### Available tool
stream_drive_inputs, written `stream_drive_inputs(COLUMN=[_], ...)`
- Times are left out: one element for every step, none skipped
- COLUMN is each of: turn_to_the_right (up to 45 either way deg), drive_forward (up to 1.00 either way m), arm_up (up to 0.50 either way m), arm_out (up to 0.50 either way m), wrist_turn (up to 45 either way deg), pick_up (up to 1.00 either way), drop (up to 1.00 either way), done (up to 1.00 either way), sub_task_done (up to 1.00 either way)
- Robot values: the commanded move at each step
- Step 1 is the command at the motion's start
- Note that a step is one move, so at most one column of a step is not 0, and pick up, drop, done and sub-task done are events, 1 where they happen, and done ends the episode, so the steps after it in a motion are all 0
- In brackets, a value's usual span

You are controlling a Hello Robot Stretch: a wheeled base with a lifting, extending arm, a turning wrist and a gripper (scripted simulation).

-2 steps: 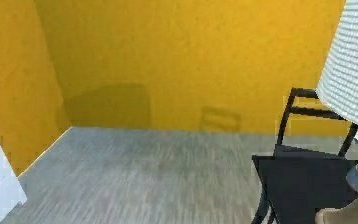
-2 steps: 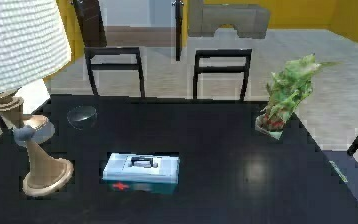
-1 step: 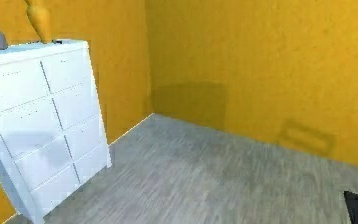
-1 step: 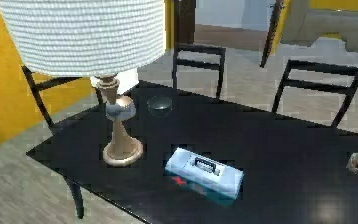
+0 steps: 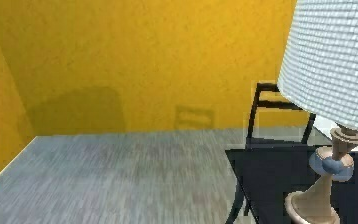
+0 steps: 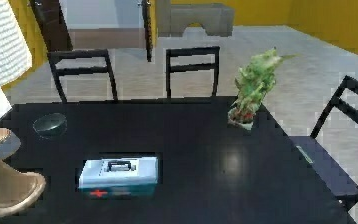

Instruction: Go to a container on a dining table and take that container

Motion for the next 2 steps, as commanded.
stream_drive_inputs(turn_to_the_right=[3.0,0.0], drive_forward=[0.00,0.35], arm_up=[0.00,0.00], arm_out=[0.00,0.00], wrist_turn=[0.0,0.0], pick_up=[0.00,0.00], drop=[0.00,0.00], done=[0.00,0.00], sub_task_done=[0.00,0.00])
